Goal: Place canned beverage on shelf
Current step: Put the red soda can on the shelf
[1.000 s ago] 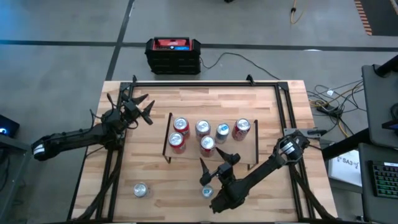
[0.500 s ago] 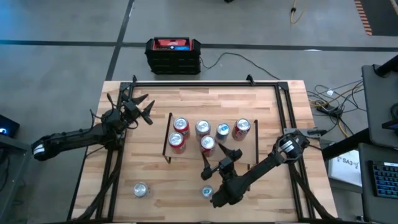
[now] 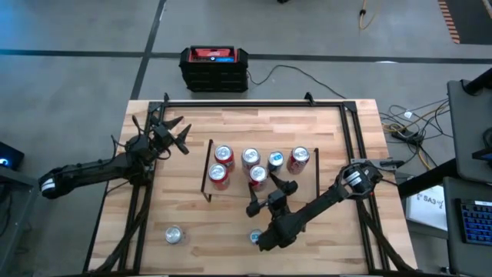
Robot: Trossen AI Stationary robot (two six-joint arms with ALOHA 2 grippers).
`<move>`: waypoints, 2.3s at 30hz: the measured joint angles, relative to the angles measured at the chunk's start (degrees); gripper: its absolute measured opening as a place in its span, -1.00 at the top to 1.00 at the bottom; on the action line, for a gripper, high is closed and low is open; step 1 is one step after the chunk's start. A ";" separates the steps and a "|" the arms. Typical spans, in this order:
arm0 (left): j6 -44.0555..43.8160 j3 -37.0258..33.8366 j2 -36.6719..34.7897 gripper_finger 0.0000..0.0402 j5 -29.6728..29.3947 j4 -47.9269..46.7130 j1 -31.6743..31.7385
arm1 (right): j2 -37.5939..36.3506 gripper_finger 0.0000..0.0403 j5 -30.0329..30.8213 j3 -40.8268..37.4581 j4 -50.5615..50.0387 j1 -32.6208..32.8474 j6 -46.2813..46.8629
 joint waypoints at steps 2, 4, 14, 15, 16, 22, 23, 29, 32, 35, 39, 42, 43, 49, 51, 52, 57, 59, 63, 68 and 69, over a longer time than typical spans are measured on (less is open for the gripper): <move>0.00 0.01 -0.01 0.03 0.00 0.00 0.01 | 0.00 -0.87 0.00 0.00 0.01 0.00 -1.18; 0.00 0.01 0.00 0.03 0.00 0.00 0.01 | 0.00 -0.80 0.08 0.00 0.15 0.00 -2.47; 0.00 0.00 0.00 0.03 -0.01 0.00 0.02 | 0.00 -0.37 0.07 0.00 1.11 0.82 -4.57; 0.00 0.01 -0.02 0.03 -0.01 0.00 0.02 | 0.00 -0.37 0.07 0.00 1.19 0.99 -4.59; 0.00 0.00 0.00 0.03 0.00 0.00 0.00 | 0.00 -0.37 0.07 0.00 1.27 1.16 -4.59; 0.00 0.02 -0.02 0.03 -0.02 0.00 0.00 | 0.00 -0.37 -0.14 0.04 1.35 2.10 -4.60; 0.00 0.02 -0.02 0.03 -0.01 0.00 0.00 | 0.00 -0.37 -0.62 0.25 1.34 2.19 -5.10; 0.00 0.00 0.00 0.03 0.00 0.00 0.00 | -0.09 -0.39 -4.77 2.11 -0.08 2.16 -6.82; 0.00 0.01 0.00 0.03 0.00 0.00 0.02 | -0.09 -0.39 -5.35 2.38 -1.86 2.47 -4.93; 0.00 0.00 0.00 0.03 0.00 0.00 0.02 | -0.29 -0.39 -5.56 2.13 -1.92 2.72 -4.90; 0.00 0.01 0.00 0.03 -0.02 0.00 0.00 | -1.19 -0.39 -6.03 0.72 -2.00 2.92 -3.61; 0.00 0.00 0.00 0.03 0.00 0.00 0.02 | -1.50 -0.40 -5.98 -0.20 -2.24 3.16 -2.28; 0.00 0.00 -0.02 0.03 0.00 0.00 0.02 | -1.51 -0.40 -5.99 -0.24 -2.29 3.20 -2.22; 0.00 0.00 0.00 0.03 -0.02 0.00 0.00 | -2.02 -0.41 -6.86 -0.26 -2.03 3.32 -3.20; 0.00 0.00 -0.02 0.03 -0.02 0.00 0.00 | -2.43 -0.41 -7.86 -0.26 -1.98 3.34 -3.70; 0.00 0.00 -0.02 0.03 -0.01 0.00 0.02 | -2.63 -0.41 -8.36 -0.26 -1.95 3.41 -4.22; 0.00 0.02 -0.01 0.03 0.00 0.00 0.01 | -3.13 -0.44 -9.51 -0.28 -1.99 3.65 -4.46; 0.00 0.02 0.00 0.03 0.00 0.00 0.00 | -3.23 -0.46 -9.89 -0.28 -1.99 3.69 -4.47; 0.00 0.00 -0.02 0.03 -0.02 0.00 0.02 | -3.94 -0.48 -11.77 -0.28 -2.13 3.79 -4.55; 0.00 0.00 -0.02 0.03 0.00 0.00 0.00 | -4.82 -0.48 -12.85 -0.36 -2.16 4.04 -4.01; 0.00 0.02 0.00 0.03 -0.02 0.00 0.02 | -5.08 -0.48 -13.12 -0.37 -2.18 4.04 -3.83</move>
